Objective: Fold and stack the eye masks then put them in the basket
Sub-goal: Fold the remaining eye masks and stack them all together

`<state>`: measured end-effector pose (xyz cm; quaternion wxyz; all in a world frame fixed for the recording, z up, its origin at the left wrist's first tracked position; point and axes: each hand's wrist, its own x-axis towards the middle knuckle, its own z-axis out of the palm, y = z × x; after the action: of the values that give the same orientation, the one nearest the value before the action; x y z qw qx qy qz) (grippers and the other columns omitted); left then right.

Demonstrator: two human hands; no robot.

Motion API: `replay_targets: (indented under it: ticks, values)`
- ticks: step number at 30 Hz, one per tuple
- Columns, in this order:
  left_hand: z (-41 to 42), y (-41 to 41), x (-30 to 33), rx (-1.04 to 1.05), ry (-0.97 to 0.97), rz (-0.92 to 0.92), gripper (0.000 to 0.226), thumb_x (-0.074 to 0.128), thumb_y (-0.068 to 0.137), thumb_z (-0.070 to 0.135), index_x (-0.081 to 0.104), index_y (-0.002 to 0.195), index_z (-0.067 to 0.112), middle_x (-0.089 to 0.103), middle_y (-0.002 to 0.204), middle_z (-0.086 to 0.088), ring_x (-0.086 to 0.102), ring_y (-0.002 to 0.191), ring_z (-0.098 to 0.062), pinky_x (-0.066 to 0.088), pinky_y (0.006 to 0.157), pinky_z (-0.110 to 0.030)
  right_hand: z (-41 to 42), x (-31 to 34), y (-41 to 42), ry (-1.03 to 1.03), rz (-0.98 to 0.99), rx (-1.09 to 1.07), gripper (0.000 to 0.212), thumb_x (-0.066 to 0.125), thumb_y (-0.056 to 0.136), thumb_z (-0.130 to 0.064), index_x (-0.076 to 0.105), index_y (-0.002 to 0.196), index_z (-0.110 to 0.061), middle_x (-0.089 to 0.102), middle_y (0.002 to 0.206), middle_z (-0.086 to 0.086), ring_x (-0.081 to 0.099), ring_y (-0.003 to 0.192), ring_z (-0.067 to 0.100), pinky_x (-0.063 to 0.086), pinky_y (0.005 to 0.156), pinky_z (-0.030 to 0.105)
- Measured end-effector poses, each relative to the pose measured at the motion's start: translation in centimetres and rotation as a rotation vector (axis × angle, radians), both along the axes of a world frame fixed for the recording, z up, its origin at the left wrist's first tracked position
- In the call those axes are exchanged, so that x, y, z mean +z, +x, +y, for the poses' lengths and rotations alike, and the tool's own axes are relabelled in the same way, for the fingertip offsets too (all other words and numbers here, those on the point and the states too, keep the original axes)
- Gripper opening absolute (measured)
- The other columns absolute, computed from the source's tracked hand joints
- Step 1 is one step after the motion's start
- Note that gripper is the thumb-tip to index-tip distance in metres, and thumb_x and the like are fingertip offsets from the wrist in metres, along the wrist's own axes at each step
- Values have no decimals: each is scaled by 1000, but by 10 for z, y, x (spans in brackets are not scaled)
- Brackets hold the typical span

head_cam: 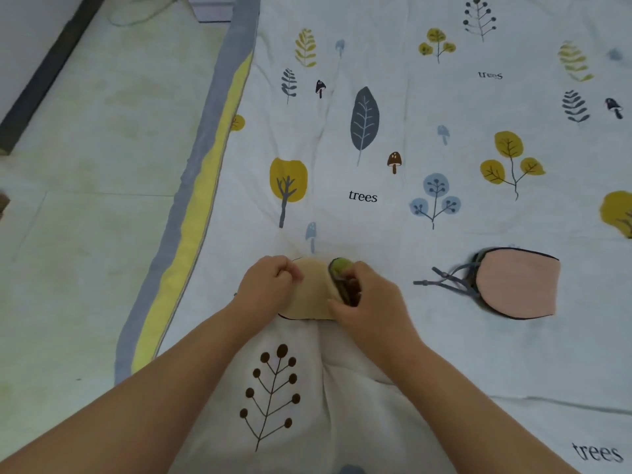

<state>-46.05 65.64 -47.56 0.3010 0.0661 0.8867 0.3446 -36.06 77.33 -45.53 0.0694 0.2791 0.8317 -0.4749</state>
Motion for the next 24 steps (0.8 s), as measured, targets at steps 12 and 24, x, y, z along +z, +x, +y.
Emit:
replay_targets:
  ticks: [12, 24]
  values:
    - [-13, -2, -4, -35, 6, -113, 16, 49, 91, 19, 58, 80, 10, 50, 67, -2, 46, 64, -16, 37, 57, -21, -21, -17, -13, 89, 116, -173, 31, 43, 91, -5, 61, 116, -12, 63, 108, 5, 58, 98, 18, 46, 85, 28]
    - [-8, 22, -23, -293, -178, 388, 46, 37, 94, 26, 32, 139, 23, 43, 138, -7, 45, 118, -24, 39, 97, -37, -19, -44, -13, 301, -144, -49, 44, 41, 95, -26, 35, 137, -17, 49, 130, 9, 46, 115, 25, 40, 89, 35]
